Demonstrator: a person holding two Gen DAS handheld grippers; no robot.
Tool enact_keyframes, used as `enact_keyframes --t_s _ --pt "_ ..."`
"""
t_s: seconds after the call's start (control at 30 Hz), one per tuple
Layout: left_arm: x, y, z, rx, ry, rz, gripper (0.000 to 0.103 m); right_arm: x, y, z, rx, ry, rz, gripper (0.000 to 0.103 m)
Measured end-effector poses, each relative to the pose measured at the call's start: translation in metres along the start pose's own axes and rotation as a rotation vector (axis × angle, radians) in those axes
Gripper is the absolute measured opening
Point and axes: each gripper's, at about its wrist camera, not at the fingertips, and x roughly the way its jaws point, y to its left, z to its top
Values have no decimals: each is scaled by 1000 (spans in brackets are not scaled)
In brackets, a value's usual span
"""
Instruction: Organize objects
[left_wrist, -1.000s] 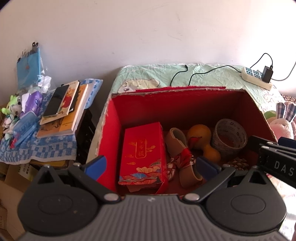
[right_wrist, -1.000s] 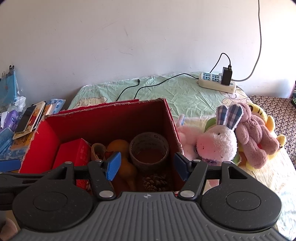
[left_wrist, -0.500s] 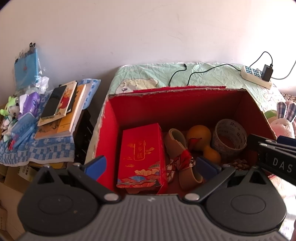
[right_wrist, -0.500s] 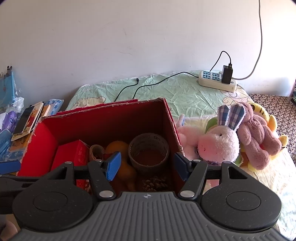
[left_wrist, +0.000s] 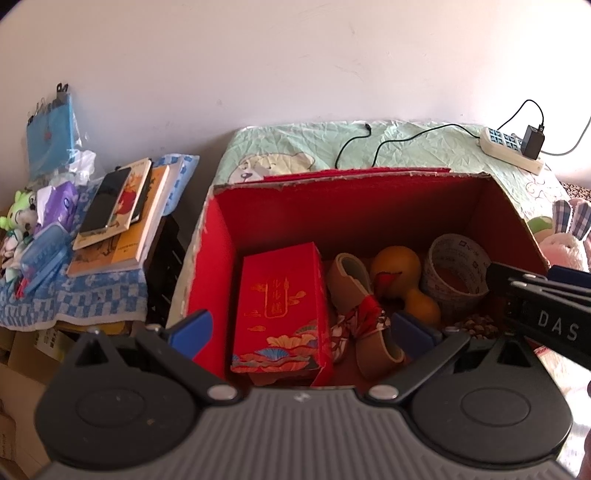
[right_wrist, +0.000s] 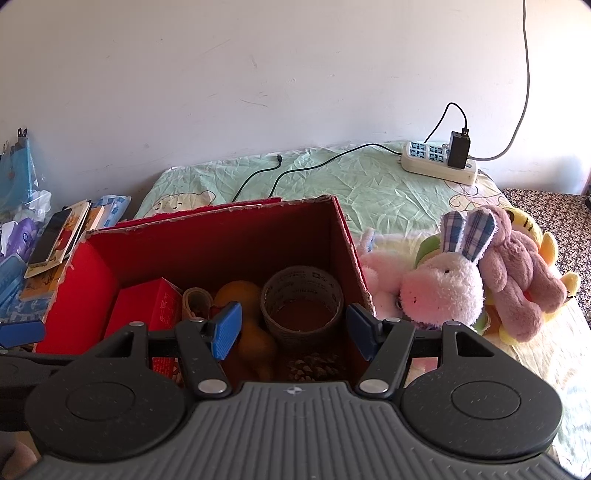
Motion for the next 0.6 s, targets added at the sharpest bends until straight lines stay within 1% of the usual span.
enact_keyframes --t_s 0.37,0.53,0.6 --pt "-1 1 -2 -9 15 -19 103 -7 0 -3 -5 -15 -3 66" --pt "-5 -2 -2 3 -4 -17 102 -11 -1 -4 1 -25 -9 66" --pt "-8 -3 -2 9 -23 -4 102 -13 -2 -4 4 -31 -12 66"
